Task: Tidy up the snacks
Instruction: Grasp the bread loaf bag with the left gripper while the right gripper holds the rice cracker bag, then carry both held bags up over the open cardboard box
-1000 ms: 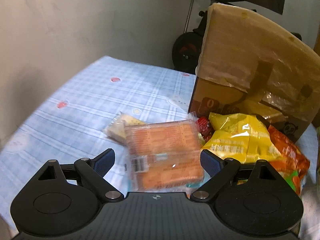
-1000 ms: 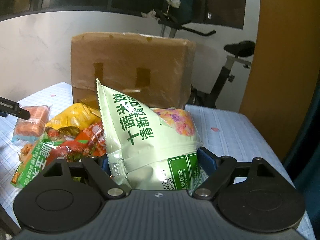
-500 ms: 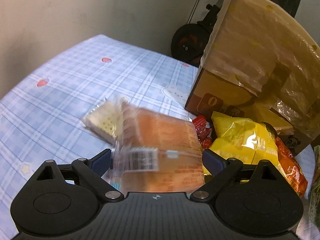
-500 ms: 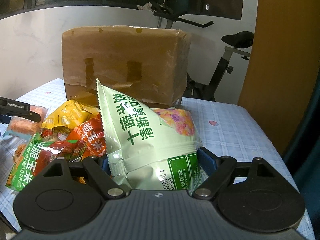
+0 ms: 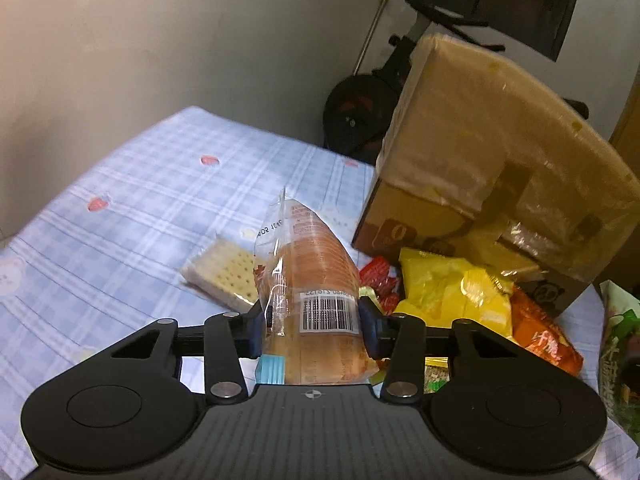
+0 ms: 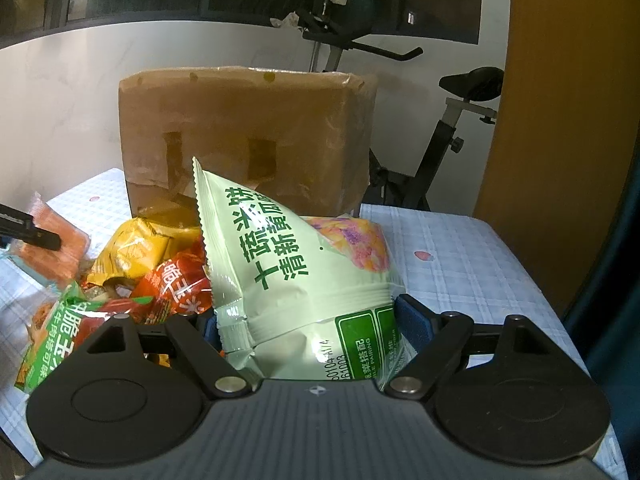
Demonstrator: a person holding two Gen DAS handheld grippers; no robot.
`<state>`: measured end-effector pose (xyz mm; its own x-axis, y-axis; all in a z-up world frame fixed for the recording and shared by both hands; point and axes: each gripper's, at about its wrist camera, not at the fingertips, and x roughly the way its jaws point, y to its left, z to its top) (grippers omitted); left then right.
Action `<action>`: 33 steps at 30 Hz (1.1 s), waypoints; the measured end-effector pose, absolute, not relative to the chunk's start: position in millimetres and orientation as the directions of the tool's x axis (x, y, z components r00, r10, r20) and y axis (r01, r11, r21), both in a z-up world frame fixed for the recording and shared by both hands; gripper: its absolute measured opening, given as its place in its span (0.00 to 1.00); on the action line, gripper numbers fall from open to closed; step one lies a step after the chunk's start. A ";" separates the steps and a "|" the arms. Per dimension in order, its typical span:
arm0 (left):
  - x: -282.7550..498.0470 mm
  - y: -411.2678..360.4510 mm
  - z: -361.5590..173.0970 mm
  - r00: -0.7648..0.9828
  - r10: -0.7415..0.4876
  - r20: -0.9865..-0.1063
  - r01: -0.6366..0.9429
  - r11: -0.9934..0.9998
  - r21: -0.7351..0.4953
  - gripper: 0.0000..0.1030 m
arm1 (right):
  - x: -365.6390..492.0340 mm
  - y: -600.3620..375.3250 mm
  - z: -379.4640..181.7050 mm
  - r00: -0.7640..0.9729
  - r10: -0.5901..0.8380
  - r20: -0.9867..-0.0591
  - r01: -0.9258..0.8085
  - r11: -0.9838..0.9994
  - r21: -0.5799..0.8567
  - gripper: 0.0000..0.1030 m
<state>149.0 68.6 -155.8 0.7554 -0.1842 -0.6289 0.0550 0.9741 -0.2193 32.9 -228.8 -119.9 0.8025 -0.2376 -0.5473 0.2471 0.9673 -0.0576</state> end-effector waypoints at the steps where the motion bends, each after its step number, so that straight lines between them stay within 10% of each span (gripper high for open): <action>1: 145.9 69.1 -152.0 0.761 -0.187 -0.621 0.060 0.974 -0.219 0.46 | 33.1 -228.6 -118.8 0.804 -0.236 -0.545 0.246 0.968 -0.056 0.82; 33: 111.1 30.4 11.9 0.867 -0.315 -0.385 0.233 0.941 -0.246 0.45 | 39.4 -234.0 4.8 0.937 -0.136 -0.323 0.142 0.990 -0.003 0.82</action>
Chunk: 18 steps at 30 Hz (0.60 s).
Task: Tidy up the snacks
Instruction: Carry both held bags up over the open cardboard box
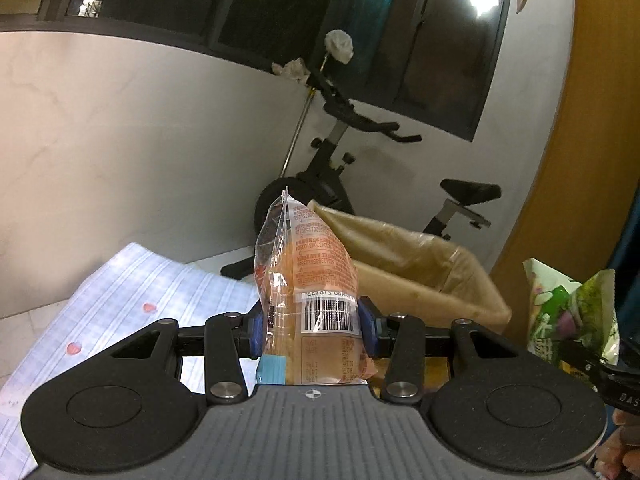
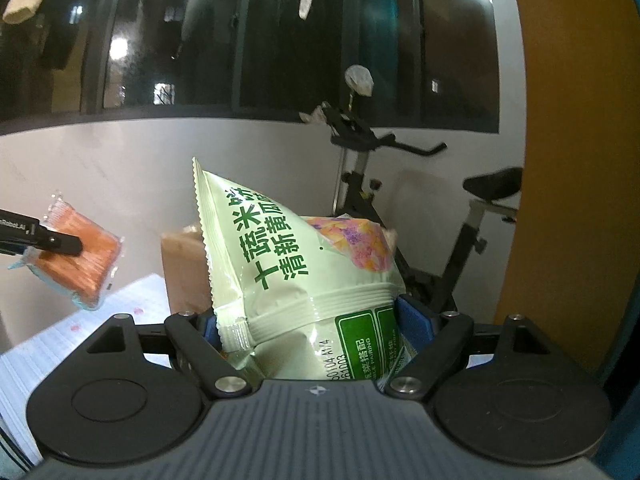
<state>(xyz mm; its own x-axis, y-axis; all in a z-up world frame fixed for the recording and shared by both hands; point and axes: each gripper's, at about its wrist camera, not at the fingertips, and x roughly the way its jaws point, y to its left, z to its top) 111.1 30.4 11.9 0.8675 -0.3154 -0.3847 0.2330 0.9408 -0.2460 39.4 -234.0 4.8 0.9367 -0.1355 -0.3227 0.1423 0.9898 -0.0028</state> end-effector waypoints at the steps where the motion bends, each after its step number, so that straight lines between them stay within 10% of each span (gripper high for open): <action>1: 114.8 27.6 15.1 0.867 -0.319 -0.383 0.236 0.940 -0.248 0.45 | 42.3 -235.0 9.7 0.940 -0.130 -0.317 0.137 0.991 0.001 0.82; 18: 158.1 -3.9 75.6 0.880 -0.354 -0.318 0.300 0.931 -0.208 0.42 | 108.7 -259.2 64.7 0.957 -0.060 -0.284 0.075 0.996 0.042 0.82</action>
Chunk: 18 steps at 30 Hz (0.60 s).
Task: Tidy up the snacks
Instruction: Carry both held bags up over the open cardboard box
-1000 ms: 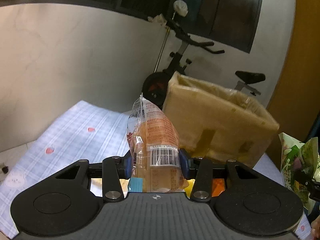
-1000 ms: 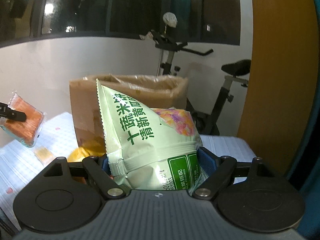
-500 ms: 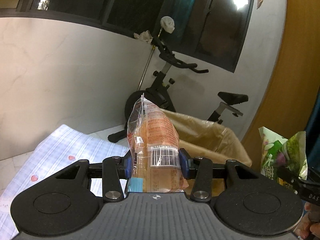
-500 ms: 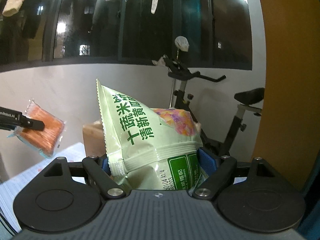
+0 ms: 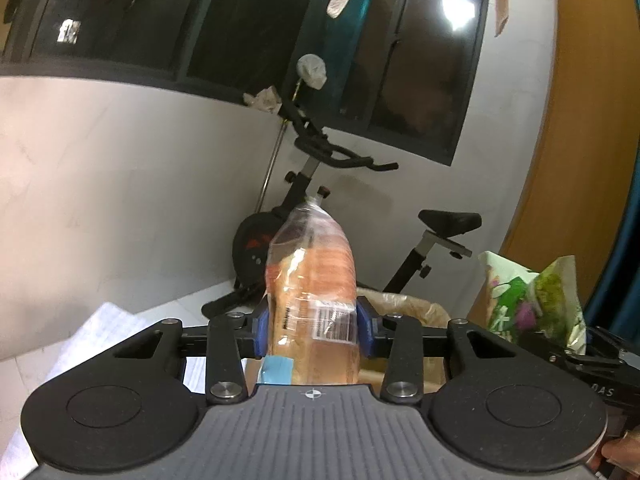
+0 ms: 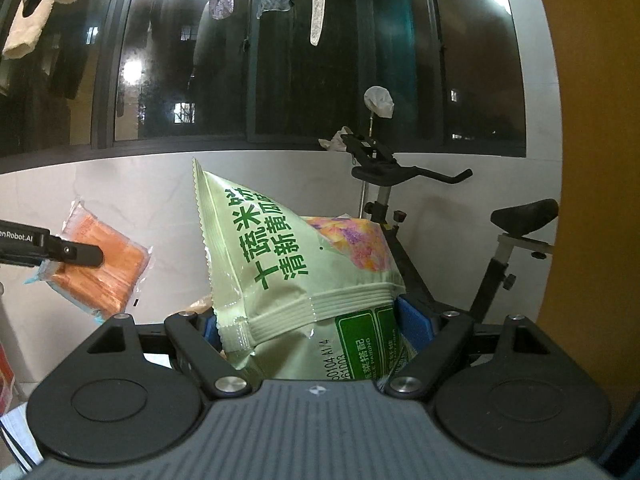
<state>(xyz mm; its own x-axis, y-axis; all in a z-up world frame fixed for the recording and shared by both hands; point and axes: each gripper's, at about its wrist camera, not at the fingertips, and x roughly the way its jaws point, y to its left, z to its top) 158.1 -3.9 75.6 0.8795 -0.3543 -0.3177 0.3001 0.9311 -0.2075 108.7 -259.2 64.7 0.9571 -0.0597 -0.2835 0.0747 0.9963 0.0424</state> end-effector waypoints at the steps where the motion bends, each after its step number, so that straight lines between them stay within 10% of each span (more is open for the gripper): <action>1: 163.4 -7.9 77.9 0.879 -0.357 -0.315 0.305 0.931 -0.202 0.42 | 113.6 -261.4 66.6 0.958 -0.056 -0.282 0.071 0.996 0.044 0.82; 18: 208.9 -27.7 59.3 0.846 -0.395 -0.359 0.332 0.916 -0.226 0.41 | 156.2 -273.1 58.1 0.950 -0.044 -0.310 0.069 0.995 0.071 0.82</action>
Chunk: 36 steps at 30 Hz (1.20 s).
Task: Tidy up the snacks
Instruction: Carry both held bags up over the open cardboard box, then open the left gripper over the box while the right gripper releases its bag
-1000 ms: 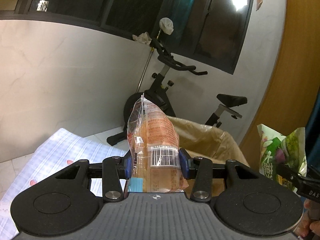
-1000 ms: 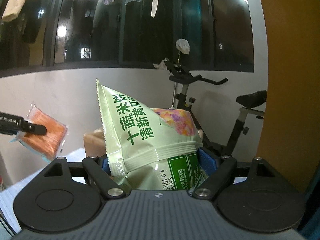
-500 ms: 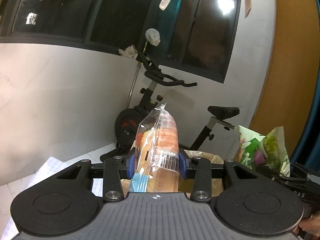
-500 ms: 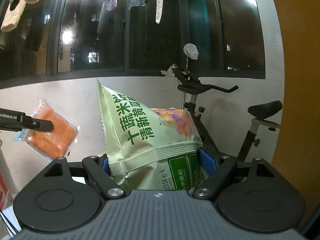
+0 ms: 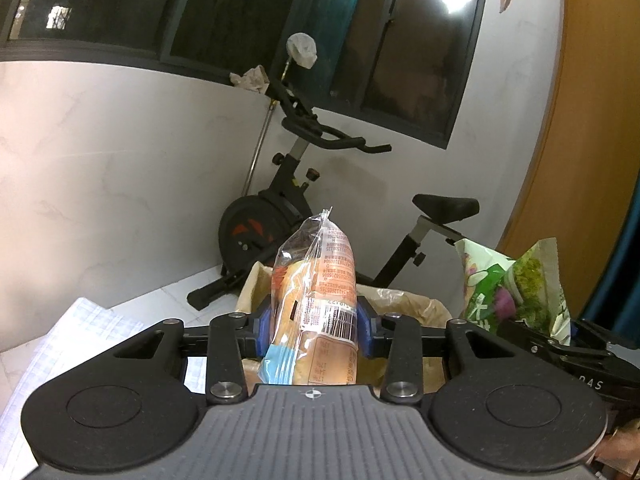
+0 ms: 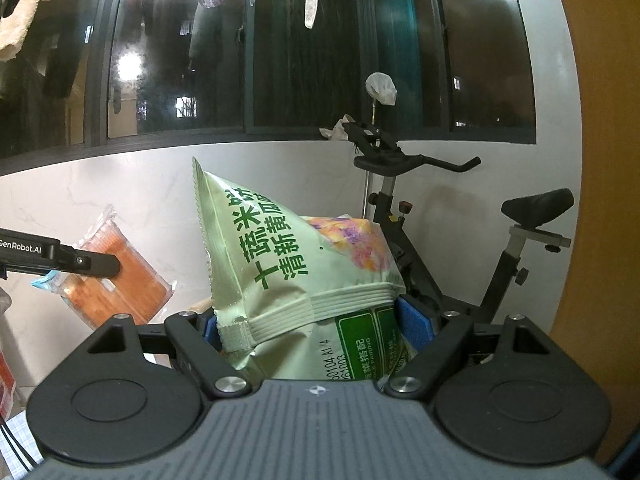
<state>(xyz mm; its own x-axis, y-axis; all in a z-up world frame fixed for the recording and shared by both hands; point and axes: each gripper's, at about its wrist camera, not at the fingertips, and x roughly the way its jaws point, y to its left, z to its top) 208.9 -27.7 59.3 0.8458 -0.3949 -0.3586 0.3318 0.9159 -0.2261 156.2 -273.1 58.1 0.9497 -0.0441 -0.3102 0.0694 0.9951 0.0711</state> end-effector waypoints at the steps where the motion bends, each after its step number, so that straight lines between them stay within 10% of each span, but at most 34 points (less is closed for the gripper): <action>1: 213.6 -30.1 59.8 0.847 -0.398 -0.354 0.336 0.915 -0.225 0.41 | 158.6 -274.5 57.6 0.950 -0.042 -0.309 0.071 0.994 0.082 0.82; 9: 277.7 -64.9 51.1 0.837 -0.430 -0.339 0.370 0.900 -0.229 0.41 | 204.3 -292.5 43.4 0.947 0.014 -0.322 0.075 0.962 0.262 0.82; 22: 346.7 -76.2 -3.7 0.770 -0.367 -0.522 0.301 0.930 -0.211 0.42 | 279.2 -323.6 -17.4 0.802 0.032 -0.596 0.240 0.896 0.372 0.84; 27: 348.9 -70.6 -8.1 0.779 -0.350 -0.521 0.285 0.937 -0.202 0.66 | 289.2 -321.4 -17.3 0.775 0.015 -0.632 0.271 0.895 0.355 0.92; 36: 335.7 -63.0 -3.4 0.786 -0.343 -0.514 0.289 0.939 -0.185 0.67 | 296.4 -324.9 -11.3 0.705 0.007 -0.709 0.377 0.843 0.384 0.95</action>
<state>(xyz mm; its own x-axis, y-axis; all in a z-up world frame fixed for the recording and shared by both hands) 335.7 -63.0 -3.4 0.7861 -0.3428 -0.5143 0.2887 0.9394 -0.1849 296.4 -324.9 -11.3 0.7051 0.0072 -0.7090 0.3770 0.8431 0.3836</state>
